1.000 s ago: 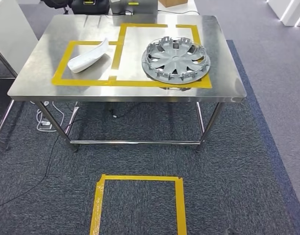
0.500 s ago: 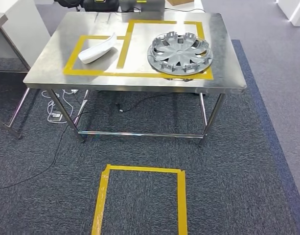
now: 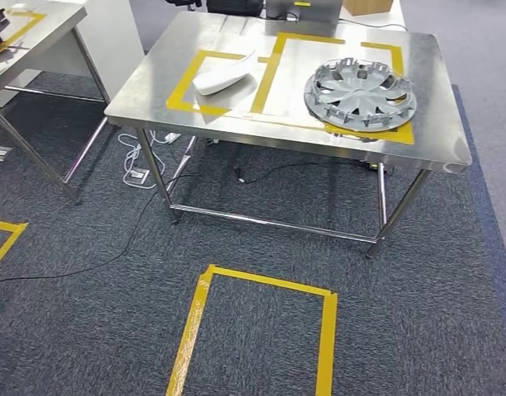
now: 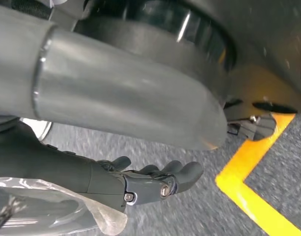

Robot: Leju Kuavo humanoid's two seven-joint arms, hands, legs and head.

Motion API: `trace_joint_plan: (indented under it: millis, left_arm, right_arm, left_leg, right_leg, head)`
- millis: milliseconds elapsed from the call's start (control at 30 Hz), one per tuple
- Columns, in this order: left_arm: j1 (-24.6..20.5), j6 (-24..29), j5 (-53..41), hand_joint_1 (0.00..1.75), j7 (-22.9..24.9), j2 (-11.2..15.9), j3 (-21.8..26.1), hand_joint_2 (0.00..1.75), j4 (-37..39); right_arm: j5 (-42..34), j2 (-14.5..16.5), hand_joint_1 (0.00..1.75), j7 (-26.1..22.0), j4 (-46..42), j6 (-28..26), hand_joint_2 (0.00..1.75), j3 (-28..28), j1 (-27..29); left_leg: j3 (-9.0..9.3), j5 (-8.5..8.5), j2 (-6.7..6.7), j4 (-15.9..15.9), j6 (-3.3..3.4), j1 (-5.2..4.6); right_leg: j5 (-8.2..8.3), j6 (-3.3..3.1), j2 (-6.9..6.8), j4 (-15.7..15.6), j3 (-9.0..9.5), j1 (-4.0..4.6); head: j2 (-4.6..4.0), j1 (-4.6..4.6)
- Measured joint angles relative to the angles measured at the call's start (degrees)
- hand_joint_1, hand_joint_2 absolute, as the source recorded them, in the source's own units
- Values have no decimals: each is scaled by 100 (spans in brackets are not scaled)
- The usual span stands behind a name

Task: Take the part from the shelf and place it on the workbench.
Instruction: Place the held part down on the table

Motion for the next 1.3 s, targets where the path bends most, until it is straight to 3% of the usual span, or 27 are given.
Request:
trace_joint_plan:
  millis: [33,100,133,200,267,333,367,400,433,500,533,600,633,700,767,800,833,867,933,967,1000,1067,1133,1167,1233,1267,1300]
  left_arm:
    - [-15,3,1,0,14,-5,-2,0,0]
    - [-24,6,0,0,27,-11,-5,0,0]
    - [-19,8,0,0,32,-8,-6,0,0]
    - [-17,9,-1,0,40,-2,-8,0,0]
    - [-28,6,-1,0,41,-1,-10,0,0]
    - [-26,-2,-4,0,38,-1,-13,0,0]
    - [-15,-12,-10,0,29,-1,-16,0,0]
    - [-4,-26,-21,0,15,1,-20,0,0]
    - [2,-41,-32,0,-3,3,-26,0,0]
    - [-12,-63,-48,0,-42,6,-43,0,0]
    - [-17,-71,-50,0,-56,6,-50,0,0]
    - [-4,-81,-51,0,-75,6,-56,0,0]
    - [9,-84,-52,0,-80,7,-58,0,0]
    - [18,-86,-52,0,-88,9,-59,0,0]
    - [8,-90,-52,0,-92,5,-62,0,0]
    - [5,-94,-52,0,-92,2,-64,0,0]
    - [7,-95,-52,0,-92,-1,-67,0,0]
    - [12,-96,-52,0,-92,-1,-70,0,0]
    - [18,-98,-53,0,-95,-3,-75,0,0]
    - [15,-100,-53,0,-97,-6,-80,0,0]
    - [6,-101,-53,0,-98,-10,-84,0,0]
    - [-6,-102,-51,0,-100,-17,-91,0,0]
    - [2,-96,-43,0,-97,-22,-91,0,0]
    - [10,-89,-38,0,-91,-23,-91,0,0]
    - [4,-74,-22,0,-74,-23,-91,0,0]
    - [-6,-69,-13,0,-68,-25,-91,0,0]
    - [-17,-66,-4,0,-59,-27,-91,0,0]
  right_arm:
    - [17,-7,0,17,5,8,0,31,-11]
    - [48,-10,0,46,10,26,0,82,-22]
    - [60,-9,0,57,10,37,0,109,-27]
    - [72,-4,0,63,13,54,0,153,-25]
    - [76,-3,0,67,21,69,0,174,-22]
    - [77,-4,0,73,30,76,0,187,-18]
    - [80,-4,0,74,31,76,0,194,-21]
    - [84,-4,0,74,32,76,0,202,-26]
    - [88,-4,0,72,32,77,0,208,-31]
    - [93,-4,0,69,32,77,0,216,-37]
    - [93,-4,0,69,32,77,0,218,-41]
    - [93,-4,0,69,32,77,0,222,-56]
    - [93,-4,0,69,32,77,0,226,-63]
    - [93,-5,0,65,32,77,0,242,-63]
    - [93,-6,0,62,33,77,0,257,-49]
    - [93,-6,0,63,34,78,0,260,-41]
    - [93,-6,0,64,34,78,0,262,-32]
    - [93,-6,0,65,34,79,0,264,-26]
    - [95,-7,0,68,34,79,0,268,-21]
    - [97,-9,0,71,36,80,0,269,-20]
    - [102,-11,0,73,39,83,0,270,-21]
    - [117,-15,0,80,45,91,0,273,-27]
    - [141,-15,0,88,48,96,0,279,-33]
    - [154,-15,0,92,48,98,0,282,-32]
    - [173,-14,0,95,50,110,0,290,-24]
    - [178,-14,0,96,50,116,0,294,-19]
    - [180,-15,0,98,51,122,0,297,-14]
  left_leg:
    - [-46,20,-57,17,-32,12]
    - [-125,70,-175,28,-107,33]
    - [-155,58,-162,56,-137,30]
    - [-322,-164,30,391,-204,28]
    - [-668,-565,250,1145,-284,71]
    - [-896,-735,311,1675,-350,129]
    - [-855,-656,330,1630,-371,153]
    - [-689,-482,368,1343,-382,172]
    - [-453,-277,457,919,-382,182]
    - [-70,-38,672,186,-329,152]
    - [-6,-12,731,31,-287,132]
    - [-36,-7,662,-7,-191,105]
    - [-41,13,613,-25,-147,107]
    - [-46,70,511,-72,-57,122]
    - [-79,110,398,-81,0,123]
    - [-99,120,332,-78,14,116]
    - [-111,125,261,-73,21,109]
    - [-117,128,184,-65,23,105]
    - [-119,125,23,-32,12,104]
    - [-131,117,-50,-3,-3,102]
    - [-160,104,-124,41,-27,96]
    - [-242,103,-256,100,-104,102]
    - [-309,126,-350,122,-184,124]
    - [-345,93,-273,177,-216,123]
    - [-550,-182,52,626,-271,117]
    - [-730,-387,208,1015,-301,118]
    - [-916,-570,282,1420,-325,131]
  right_leg:
    - [-11,-21,78,-105,49,1]
    - [16,-39,-4,-158,63,1]
    - [44,-56,-72,-186,60,-13]
    - [90,-90,-238,-235,58,-47]
    - [98,-107,-423,-236,36,-46]
    - [96,-106,-602,-231,14,-43]
    - [96,-104,-679,-229,8,-43]
    - [93,-99,-749,-227,12,-44]
    - [89,-87,-814,-226,22,-44]
    - [71,-32,-928,-214,36,-19]
    - [67,3,-977,-209,41,-7]
    - [71,75,-1071,-215,55,-4]
    - [47,109,-1061,-202,52,-16]
    - [-173,158,-835,77,-75,-37]
    - [-575,174,-543,836,-435,-45]
    - [-730,180,-481,1246,-633,-43]
    - [-782,184,-456,1510,-766,-42]
    - [-715,183,-445,1552,-799,-41]
    - [-309,166,-366,969,-542,-51]
    - [-127,151,-211,559,-359,-64]
    - [-19,139,-58,218,-205,-85]
    - [-2,109,131,-49,-79,-97]
    - [10,56,6,-65,-63,-94]
    - [25,24,-72,-75,-57,-101]
    - [34,-26,-261,-98,-43,-110]
    - [25,-40,-361,-97,-39,-101]
    - [16,-47,-467,-96,-37,-94]
  head:
    - [0,-4]
    - [0,-9]
    - [0,-13]
    - [0,-52]
    - [0,-89]
    - [0,-91]
    - [0,-91]
    - [0,-91]
    - [0,-92]
    - [0,-88]
    - [0,-85]
    - [0,-75]
    - [0,-75]
    - [0,-55]
    - [0,-36]
    - [0,-35]
    - [0,-35]
    - [0,-34]
    - [0,-33]
    - [0,-32]
    - [0,-36]
    - [0,-37]
    - [0,-36]
    - [0,-45]
    - [0,-76]
    - [0,-89]
    - [0,-96]
